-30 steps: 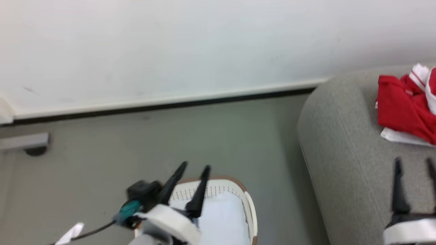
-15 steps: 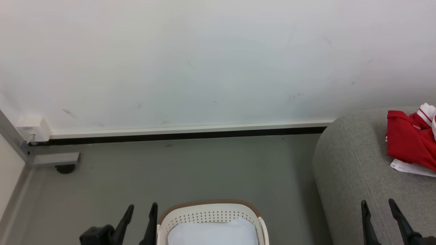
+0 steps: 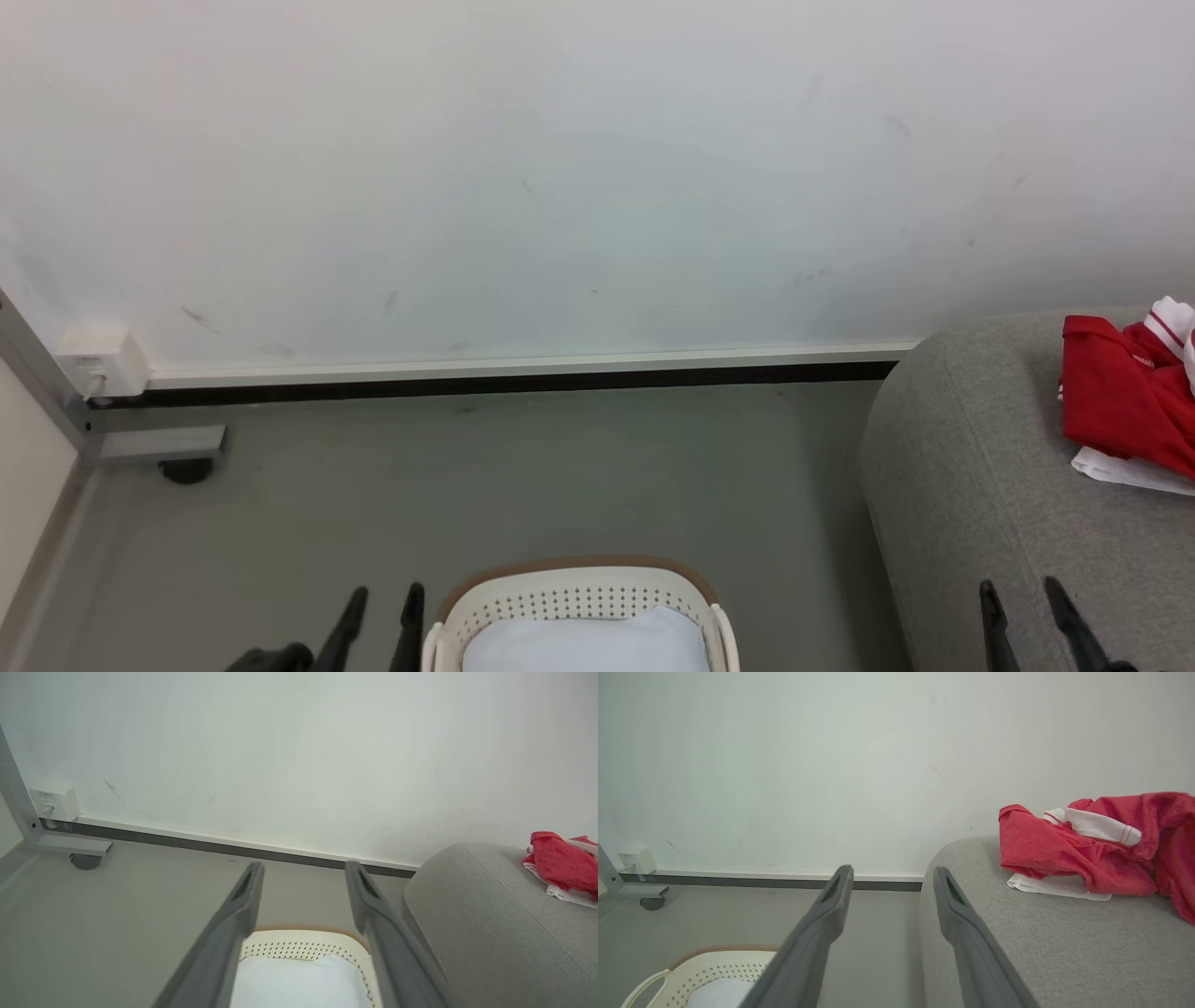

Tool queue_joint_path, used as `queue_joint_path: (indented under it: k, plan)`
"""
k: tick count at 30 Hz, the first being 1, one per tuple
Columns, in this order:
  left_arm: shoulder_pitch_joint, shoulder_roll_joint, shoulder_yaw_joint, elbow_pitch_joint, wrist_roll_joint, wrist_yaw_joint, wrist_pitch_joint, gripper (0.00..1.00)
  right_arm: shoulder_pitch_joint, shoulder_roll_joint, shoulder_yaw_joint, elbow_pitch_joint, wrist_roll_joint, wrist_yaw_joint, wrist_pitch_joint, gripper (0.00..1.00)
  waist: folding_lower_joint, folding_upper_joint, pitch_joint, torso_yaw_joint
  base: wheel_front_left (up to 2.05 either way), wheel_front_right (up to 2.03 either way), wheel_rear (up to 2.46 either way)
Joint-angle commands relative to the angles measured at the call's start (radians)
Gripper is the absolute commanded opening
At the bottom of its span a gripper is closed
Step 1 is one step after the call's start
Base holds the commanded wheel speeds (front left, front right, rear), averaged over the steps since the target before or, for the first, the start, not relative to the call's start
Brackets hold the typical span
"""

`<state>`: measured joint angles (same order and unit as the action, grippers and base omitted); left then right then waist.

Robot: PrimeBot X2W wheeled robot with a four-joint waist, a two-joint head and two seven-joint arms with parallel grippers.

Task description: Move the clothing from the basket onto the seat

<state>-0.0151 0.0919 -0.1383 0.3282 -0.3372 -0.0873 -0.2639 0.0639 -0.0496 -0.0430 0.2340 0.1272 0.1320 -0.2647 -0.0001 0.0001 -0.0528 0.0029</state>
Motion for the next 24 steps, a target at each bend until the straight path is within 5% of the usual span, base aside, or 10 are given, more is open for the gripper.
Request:
queue_joint_path:
  k: [1,6,24]
  plan:
    - [0.001,-0.001,0.0,0.004,-0.001,0.0,0.0,0.0,0.0,0.0,0.001,0.004,0.0,0.0,0.0,0.0,0.0001,-0.0001,0.0,0.0,0.0,0.0,0.0]
    - [0.024,-0.012,-0.003,0.044,-0.01,0.0,0.006,0.0,0.008,0.01,0.002,0.045,0.01,0.0,0.005,0.0,0.0001,-0.0001,0.0,0.0,0.0,0.0,0.0]
    - [-0.007,-0.019,0.058,0.013,-0.307,-0.011,0.093,0.0,-0.037,0.007,-0.016,0.035,0.356,0.0,0.092,0.0,0.0001,-0.0001,0.008,0.0,0.0,0.0,0.0]
